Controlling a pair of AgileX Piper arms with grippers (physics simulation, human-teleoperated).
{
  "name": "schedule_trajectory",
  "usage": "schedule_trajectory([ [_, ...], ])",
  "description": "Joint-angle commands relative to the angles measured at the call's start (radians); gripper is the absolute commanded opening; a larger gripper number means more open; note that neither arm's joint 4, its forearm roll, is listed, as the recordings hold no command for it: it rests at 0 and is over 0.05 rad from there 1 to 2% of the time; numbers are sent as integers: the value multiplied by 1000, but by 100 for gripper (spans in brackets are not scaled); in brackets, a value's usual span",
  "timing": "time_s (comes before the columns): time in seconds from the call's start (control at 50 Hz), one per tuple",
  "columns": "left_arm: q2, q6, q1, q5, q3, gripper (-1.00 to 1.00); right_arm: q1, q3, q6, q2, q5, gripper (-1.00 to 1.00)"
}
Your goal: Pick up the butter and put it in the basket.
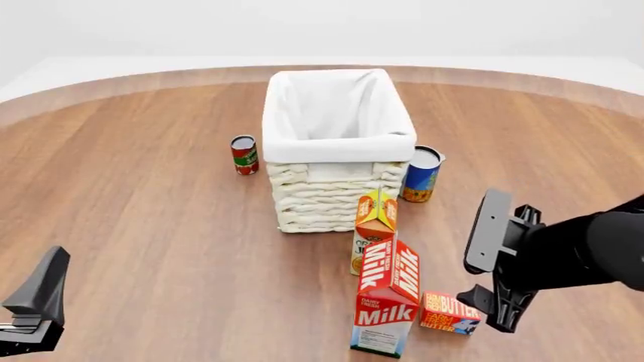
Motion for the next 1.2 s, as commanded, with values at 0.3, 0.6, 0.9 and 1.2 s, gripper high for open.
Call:
schedule_trajectory([
  [0.3, 0, 0, 0, 0, 0, 100, 28, 51, 13, 17, -66, 100],
  [0.6, 0, 0, 0, 0, 0, 100, 38, 80, 22, 37, -110, 100],
  [0.9, 0, 0, 0, 0, 0, 100, 48, 102, 26, 60, -148, 100],
  [1.2, 0, 0, 0, 0, 0, 100, 50, 123, 34, 94, -201, 100],
])
